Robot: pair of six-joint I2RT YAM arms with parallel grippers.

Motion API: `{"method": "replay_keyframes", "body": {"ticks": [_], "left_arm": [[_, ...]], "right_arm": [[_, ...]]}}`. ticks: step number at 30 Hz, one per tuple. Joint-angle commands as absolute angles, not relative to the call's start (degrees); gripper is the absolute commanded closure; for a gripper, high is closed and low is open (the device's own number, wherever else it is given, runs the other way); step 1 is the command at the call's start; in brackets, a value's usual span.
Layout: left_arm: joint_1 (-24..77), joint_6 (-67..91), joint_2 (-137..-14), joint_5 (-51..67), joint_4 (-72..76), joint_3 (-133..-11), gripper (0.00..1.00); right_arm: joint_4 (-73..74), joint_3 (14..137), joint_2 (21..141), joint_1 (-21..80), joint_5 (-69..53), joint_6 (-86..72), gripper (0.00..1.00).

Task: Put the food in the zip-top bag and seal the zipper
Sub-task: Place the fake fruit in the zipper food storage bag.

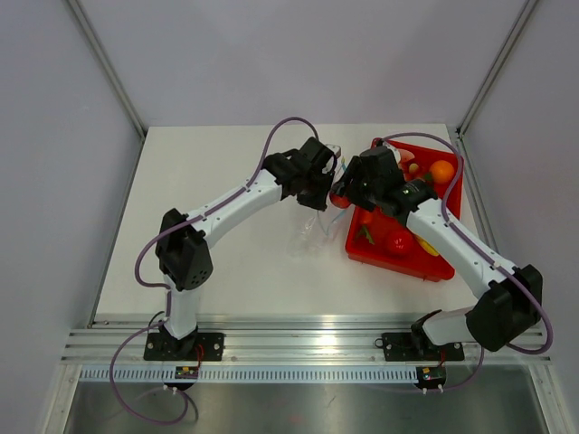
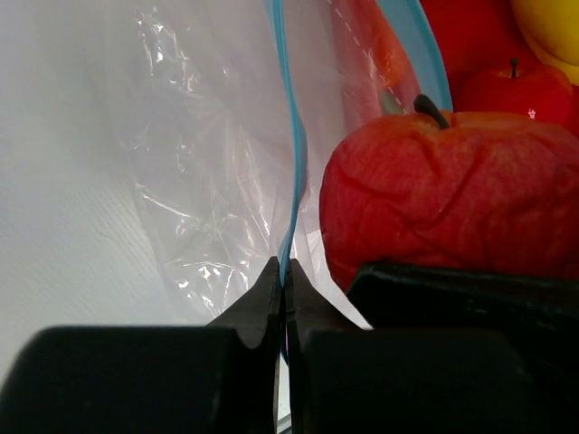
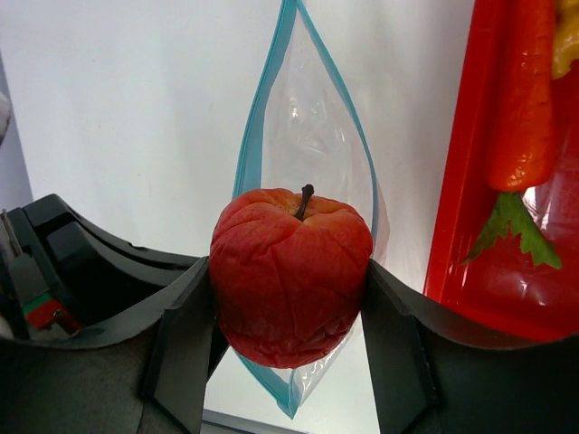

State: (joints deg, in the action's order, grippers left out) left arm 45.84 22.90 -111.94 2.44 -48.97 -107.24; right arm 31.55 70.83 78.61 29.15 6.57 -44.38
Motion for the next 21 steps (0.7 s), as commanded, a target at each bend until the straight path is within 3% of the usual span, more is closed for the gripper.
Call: {"method": "replay_keyframes", "body": {"ticks": [1, 14, 21], "left_arm": [[45.88, 22.67, -108.37, 7.28, -45.09, -105.91, 1.0], [45.62, 22.94, -106.61, 10.55, -44.21, -105.99, 1.0], [45.62, 23.29, -107.14, 14.76, -43.68, -106.88, 1.0]], "right_arm": [[32.08, 70.4, 79.19, 29.71, 10.63, -44.82, 0.54], [33.05, 67.94, 80.95, 29.62, 11.25, -43.95, 0.5], [33.49, 68.11, 81.04, 29.62, 10.99, -42.54, 0.39]]}}
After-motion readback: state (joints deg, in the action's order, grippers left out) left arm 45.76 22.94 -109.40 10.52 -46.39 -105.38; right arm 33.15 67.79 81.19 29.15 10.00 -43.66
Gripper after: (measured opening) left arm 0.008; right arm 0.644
